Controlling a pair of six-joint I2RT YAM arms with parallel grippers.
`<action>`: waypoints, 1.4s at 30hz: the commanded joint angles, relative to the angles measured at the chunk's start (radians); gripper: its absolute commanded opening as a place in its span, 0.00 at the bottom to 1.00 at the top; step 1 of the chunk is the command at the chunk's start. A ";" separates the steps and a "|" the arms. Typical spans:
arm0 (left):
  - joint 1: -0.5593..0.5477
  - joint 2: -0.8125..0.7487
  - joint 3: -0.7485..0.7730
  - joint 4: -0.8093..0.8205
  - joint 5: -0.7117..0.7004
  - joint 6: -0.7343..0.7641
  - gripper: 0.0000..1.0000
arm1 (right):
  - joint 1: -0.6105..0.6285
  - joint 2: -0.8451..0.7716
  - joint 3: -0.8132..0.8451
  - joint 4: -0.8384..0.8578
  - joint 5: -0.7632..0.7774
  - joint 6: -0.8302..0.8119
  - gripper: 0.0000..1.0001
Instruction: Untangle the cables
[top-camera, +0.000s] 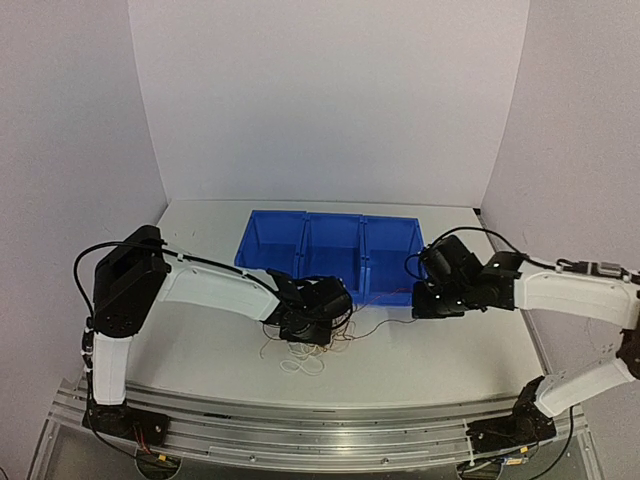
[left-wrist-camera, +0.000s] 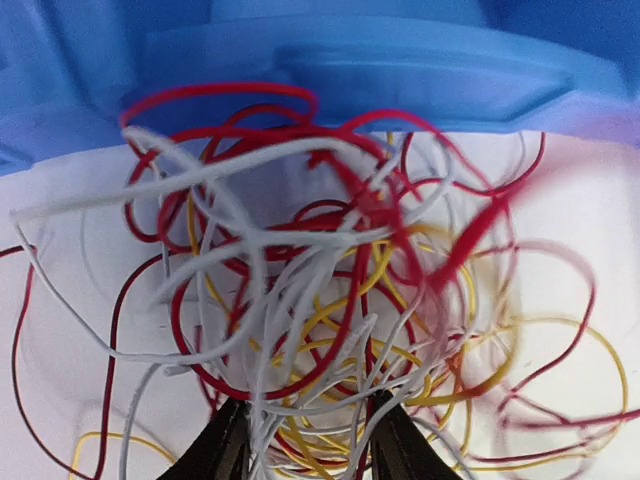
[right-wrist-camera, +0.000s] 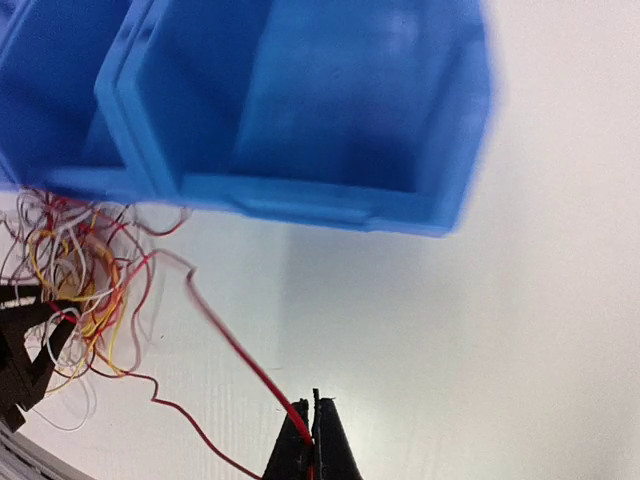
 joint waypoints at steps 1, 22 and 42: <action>0.019 -0.086 -0.085 -0.138 -0.106 -0.105 0.38 | -0.008 -0.227 0.045 -0.412 0.354 0.135 0.00; 0.031 -0.223 -0.270 -0.160 -0.116 -0.208 0.28 | -0.062 -0.532 0.673 -0.841 1.037 -0.099 0.00; 0.235 -0.516 -0.577 -0.266 -0.103 -0.285 0.10 | -0.061 -0.176 1.076 -0.834 1.167 -0.385 0.00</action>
